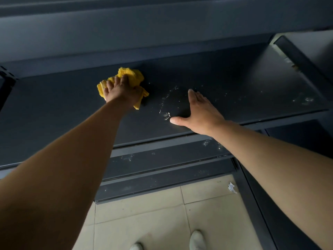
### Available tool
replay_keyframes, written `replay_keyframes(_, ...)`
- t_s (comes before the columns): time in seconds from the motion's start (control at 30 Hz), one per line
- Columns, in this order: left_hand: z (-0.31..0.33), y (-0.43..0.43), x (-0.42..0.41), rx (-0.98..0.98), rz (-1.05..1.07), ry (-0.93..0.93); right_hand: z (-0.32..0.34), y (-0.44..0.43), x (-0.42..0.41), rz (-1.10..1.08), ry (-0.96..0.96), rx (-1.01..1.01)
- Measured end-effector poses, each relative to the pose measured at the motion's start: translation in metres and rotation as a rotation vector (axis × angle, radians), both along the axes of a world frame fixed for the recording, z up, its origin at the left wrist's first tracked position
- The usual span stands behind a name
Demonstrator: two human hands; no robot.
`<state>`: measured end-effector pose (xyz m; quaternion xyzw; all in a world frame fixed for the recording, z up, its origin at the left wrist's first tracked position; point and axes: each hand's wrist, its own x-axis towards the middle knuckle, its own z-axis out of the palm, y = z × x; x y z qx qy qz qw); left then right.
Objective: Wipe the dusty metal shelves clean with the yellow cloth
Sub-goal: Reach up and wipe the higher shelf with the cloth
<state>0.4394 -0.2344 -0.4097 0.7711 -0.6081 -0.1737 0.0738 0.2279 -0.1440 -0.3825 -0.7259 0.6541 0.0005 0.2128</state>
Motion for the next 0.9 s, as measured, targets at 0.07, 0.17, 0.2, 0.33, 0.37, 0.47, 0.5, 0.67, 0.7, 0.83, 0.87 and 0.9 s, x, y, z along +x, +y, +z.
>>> replay_keyframes(0.07,0.003,-0.008,-0.018,0.002,-0.079,0.013,0.001,-0.001,-0.004,0.008,-0.027,0.016)
replay_keyframes(0.17,0.005,-0.008,-0.054,0.005,-0.232,0.033,0.002,-0.002,-0.012,0.002,-0.069,0.055)
replay_keyframes(0.2,0.006,-0.006,-0.065,0.004,-0.283,0.031,0.002,-0.002,-0.013,-0.007,-0.072,0.058)
replay_keyframes(0.33,0.007,0.015,-0.085,0.004,-0.409,-0.013,0.002,0.001,-0.014,-0.047,-0.043,0.026)
replay_keyframes(0.37,0.007,0.022,-0.084,0.002,-0.419,-0.01,0.002,0.001,-0.015,-0.048,-0.037,0.022)
replay_keyframes(0.47,0.007,0.047,-0.078,-0.009,-0.418,-0.001,0.005,0.001,-0.018,-0.022,-0.022,0.046)
replay_keyframes(0.5,0.007,0.053,-0.076,-0.008,-0.41,0.002,0.007,0.001,-0.02,-0.008,-0.019,0.06)
replay_keyframes(0.67,0.014,0.079,-0.046,0.026,-0.299,0.021,0.012,0.002,-0.028,0.065,0.002,0.109)
replay_keyframes(0.7,0.015,0.084,-0.036,0.023,-0.26,0.03,0.012,0.002,-0.029,0.07,0.003,0.113)
replay_keyframes(0.83,0.013,0.104,0.015,-0.007,-0.099,-0.028,0.012,0.001,-0.027,0.062,0.015,0.117)
replay_keyframes(0.87,0.012,0.107,0.029,-0.013,-0.065,-0.064,0.014,0.001,-0.025,0.067,0.02,0.105)
replay_keyframes(0.9,0.011,0.109,0.041,-0.015,-0.028,-0.092,0.015,0.002,-0.022,0.079,0.026,0.084)
